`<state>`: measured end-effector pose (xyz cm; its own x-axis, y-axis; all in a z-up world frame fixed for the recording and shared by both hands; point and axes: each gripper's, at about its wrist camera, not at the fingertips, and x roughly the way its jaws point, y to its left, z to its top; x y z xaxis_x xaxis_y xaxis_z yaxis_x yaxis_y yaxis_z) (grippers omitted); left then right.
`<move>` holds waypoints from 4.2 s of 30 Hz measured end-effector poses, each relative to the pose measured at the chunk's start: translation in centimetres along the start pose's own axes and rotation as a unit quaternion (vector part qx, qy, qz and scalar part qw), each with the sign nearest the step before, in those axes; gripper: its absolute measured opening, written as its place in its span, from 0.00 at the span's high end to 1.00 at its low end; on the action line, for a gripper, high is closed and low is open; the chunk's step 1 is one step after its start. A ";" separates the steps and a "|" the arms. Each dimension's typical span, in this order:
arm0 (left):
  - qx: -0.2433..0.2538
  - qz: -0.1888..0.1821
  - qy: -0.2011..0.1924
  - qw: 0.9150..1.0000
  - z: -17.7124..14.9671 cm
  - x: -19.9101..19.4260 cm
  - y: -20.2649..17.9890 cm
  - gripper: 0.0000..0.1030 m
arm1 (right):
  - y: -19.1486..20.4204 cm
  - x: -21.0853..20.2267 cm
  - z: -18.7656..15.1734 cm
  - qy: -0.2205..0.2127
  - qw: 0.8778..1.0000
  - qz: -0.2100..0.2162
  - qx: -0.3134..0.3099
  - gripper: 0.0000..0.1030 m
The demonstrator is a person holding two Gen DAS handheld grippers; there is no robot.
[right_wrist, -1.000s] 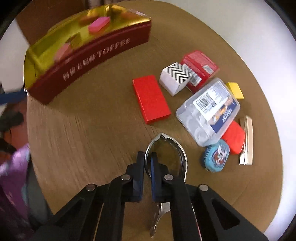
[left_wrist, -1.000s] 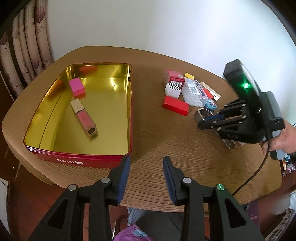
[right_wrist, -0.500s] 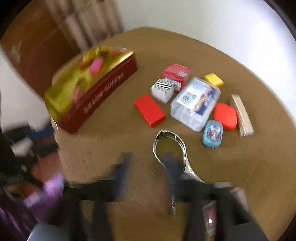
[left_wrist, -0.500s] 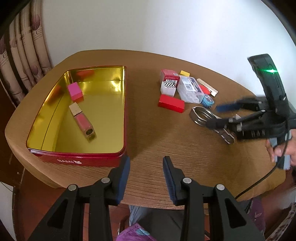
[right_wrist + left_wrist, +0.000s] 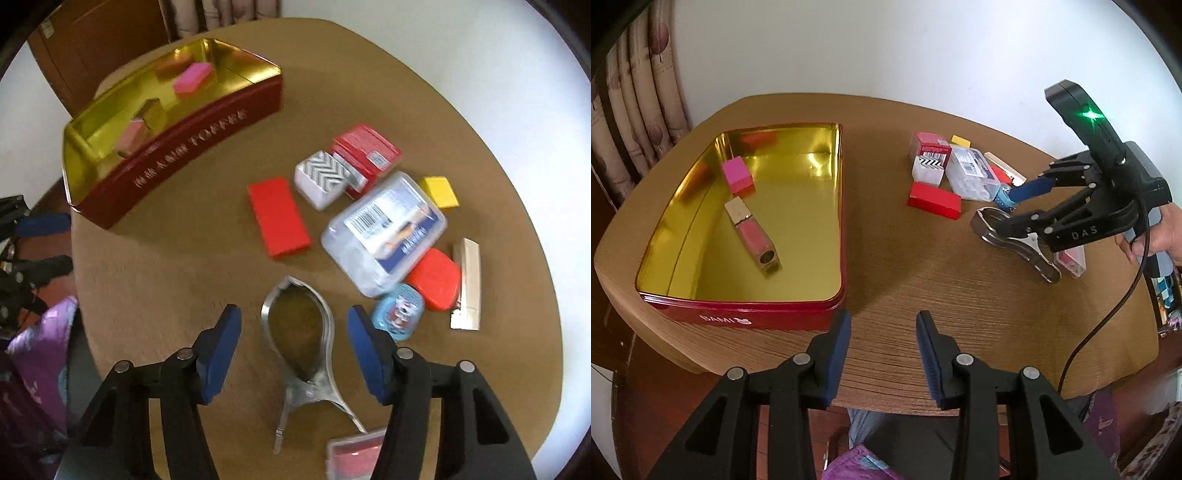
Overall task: Organize rigid objects
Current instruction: 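Move the right gripper to the metal clip and grasp it, then grasp the clear box with red contents with the left gripper while the right holds the clip, then lower the clear box into the tin and open the left gripper while the right carries the clip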
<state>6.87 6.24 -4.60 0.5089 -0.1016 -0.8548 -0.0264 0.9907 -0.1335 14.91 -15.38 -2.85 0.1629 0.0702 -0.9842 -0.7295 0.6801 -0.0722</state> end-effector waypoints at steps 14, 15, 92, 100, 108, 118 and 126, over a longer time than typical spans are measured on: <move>0.006 -0.001 0.017 1.000 -0.4 0.8 -0.2 0.64 | 0.9 2.1 -1.2 0.021 0.999 0.004 0.040 0.61; 0.006 -0.001 0.018 1.000 -0.4 0.8 -0.3 0.64 | 1.0 1.8 -1.5 0.015 0.999 0.011 0.048 0.61; 0.316 -0.108 0.109 0.936 6.0 14.2 -28.2 0.46 | -10.2 -10.9 -36.0 -0.256 0.839 0.106 0.469 0.60; 0.237 -0.144 0.044 0.960 7.0 9.3 -23.5 0.47 | -9.8 -11.2 -35.5 -0.254 0.842 0.097 0.466 0.60; 0.120 -0.106 -0.016 0.987 8.4 0.7 -11.8 0.47 | -8.6 -12.7 -33.8 -0.273 0.844 0.110 0.448 0.60; -0.043 0.064 -0.003 0.997 10.5 1.0 9.8 0.47 | -6.4 -13.7 -27.5 -0.289 0.850 0.152 0.412 0.60; -0.048 0.061 0.009 0.997 12.4 5.0 12.7 0.47 | -4.2 -13.7 -21.0 -0.288 0.860 0.180 0.381 0.60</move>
<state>19.77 19.39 -4.35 0.4814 0.0160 -0.8764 -0.1702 0.9825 -0.0756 1.82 -34.49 7.53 0.4799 0.5774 -0.6605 -0.1902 0.8035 0.5642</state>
